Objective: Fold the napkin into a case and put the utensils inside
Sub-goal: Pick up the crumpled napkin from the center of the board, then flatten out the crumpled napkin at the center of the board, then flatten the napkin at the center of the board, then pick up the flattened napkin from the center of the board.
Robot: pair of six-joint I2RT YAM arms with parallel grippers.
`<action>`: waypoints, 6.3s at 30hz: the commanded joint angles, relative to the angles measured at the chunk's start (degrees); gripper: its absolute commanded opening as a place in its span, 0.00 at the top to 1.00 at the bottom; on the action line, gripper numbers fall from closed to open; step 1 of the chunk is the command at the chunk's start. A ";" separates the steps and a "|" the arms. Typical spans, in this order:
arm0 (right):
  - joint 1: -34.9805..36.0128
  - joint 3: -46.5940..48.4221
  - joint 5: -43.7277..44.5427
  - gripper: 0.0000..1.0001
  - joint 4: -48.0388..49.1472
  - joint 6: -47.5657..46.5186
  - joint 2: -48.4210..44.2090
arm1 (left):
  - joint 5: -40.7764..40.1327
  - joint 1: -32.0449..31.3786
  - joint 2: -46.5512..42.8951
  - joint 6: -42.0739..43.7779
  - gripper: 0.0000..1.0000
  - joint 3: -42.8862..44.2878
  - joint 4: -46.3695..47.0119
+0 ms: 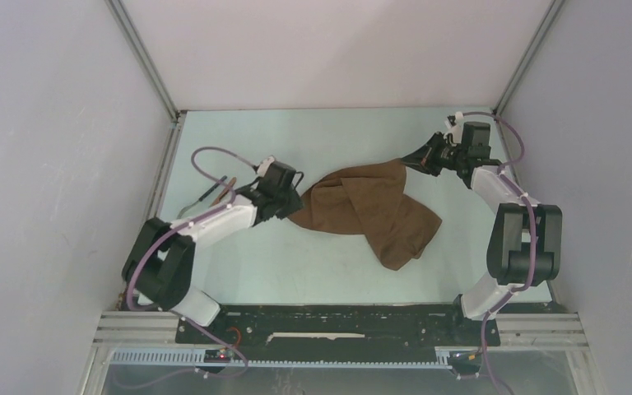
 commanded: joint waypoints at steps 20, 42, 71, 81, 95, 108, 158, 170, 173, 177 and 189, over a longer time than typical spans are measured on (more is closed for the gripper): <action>-0.18 -1.39 -1.78 1.00 3.17 -0.35 -0.69 | -11.16 0.38 27.84 -7.18 0.57 31.32 -35.46; 1.16 -1.70 -1.06 1.00 2.71 -0.81 -1.88 | -12.24 4.52 23.32 4.22 0.97 24.53 -21.53; 23.77 13.84 24.86 1.00 -7.16 -24.33 -51.49 | -12.03 5.42 -38.56 40.16 1.00 37.59 -13.03; 9.40 16.83 31.98 1.00 -7.06 -15.71 -24.36 | -23.90 9.19 -10.19 36.46 1.00 44.65 -14.23; 5.73 87.63 36.92 0.28 -50.42 -23.15 45.72 | -10.25 17.25 53.56 40.57 0.62 99.43 -32.08; 15.55 22.78 30.23 0.26 -30.77 -7.47 2.74 | 11.11 17.90 4.26 22.90 0.06 32.68 -15.63; 8.54 -25.29 25.62 0.25 -24.13 -6.74 -28.85 | 9.17 1.86 -23.91 8.81 0.25 -14.60 -9.27; 13.20 -24.46 24.68 0.27 -21.54 -6.84 -16.96 | 8.44 1.69 -14.96 13.16 0.23 -14.51 -4.52; 13.31 -24.46 27.46 0.27 -23.73 -7.19 -16.83 | 1.78 -1.59 -14.27 11.84 0.22 -14.89 -7.59; 14.25 -24.29 31.48 0.27 -29.98 -5.80 -18.12 | -5.37 -4.56 -15.26 9.73 0.21 -15.11 -13.64; 12.56 -23.43 45.53 0.45 -47.73 19.32 -18.97 | -12.64 -5.87 -22.86 -7.15 0.23 -10.02 -28.80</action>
